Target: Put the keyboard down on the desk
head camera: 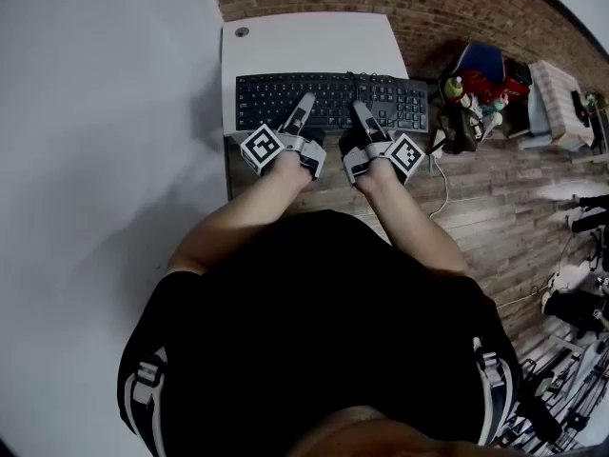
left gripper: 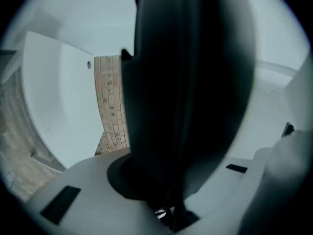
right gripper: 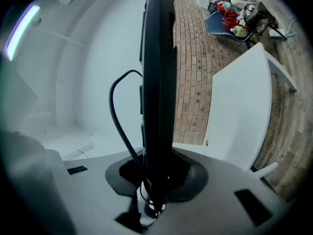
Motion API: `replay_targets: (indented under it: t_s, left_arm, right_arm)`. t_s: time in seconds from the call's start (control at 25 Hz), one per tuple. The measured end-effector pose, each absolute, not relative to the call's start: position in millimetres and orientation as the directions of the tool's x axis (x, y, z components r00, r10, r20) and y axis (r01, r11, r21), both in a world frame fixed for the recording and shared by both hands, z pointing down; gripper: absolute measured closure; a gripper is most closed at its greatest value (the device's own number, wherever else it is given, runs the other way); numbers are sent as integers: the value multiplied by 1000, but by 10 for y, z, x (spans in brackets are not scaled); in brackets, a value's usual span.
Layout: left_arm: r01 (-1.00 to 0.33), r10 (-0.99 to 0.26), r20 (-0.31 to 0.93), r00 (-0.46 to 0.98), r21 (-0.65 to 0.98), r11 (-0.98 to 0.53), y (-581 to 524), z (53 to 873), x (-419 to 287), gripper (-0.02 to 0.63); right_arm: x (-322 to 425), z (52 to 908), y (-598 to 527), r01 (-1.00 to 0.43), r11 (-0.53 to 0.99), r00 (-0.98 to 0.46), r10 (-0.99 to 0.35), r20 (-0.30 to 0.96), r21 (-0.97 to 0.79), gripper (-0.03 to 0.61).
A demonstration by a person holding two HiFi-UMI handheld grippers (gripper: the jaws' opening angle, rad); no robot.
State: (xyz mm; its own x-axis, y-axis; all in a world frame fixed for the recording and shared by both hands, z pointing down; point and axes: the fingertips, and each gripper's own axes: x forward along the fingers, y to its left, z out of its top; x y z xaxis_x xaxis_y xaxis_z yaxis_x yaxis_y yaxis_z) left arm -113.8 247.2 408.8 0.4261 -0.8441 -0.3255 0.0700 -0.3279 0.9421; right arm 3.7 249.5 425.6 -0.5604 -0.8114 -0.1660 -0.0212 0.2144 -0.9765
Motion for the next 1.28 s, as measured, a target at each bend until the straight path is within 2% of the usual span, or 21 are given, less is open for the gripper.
replay_targets:
  t_s: [0.16, 1.28]
  left_arm:
    - [10, -857, -258, 446, 959, -284, 2465, 4213, -1145, 526]
    - [52, -842, -253, 477, 964, -260, 2378, 4181, -1123, 526]
  right_arm:
    - [65, 4240, 2525, -13, 215, -541, -823, -174, -977, 465]
    - [144, 4253, 2422, 26, 202, -478, -858, -190, -979, 446]
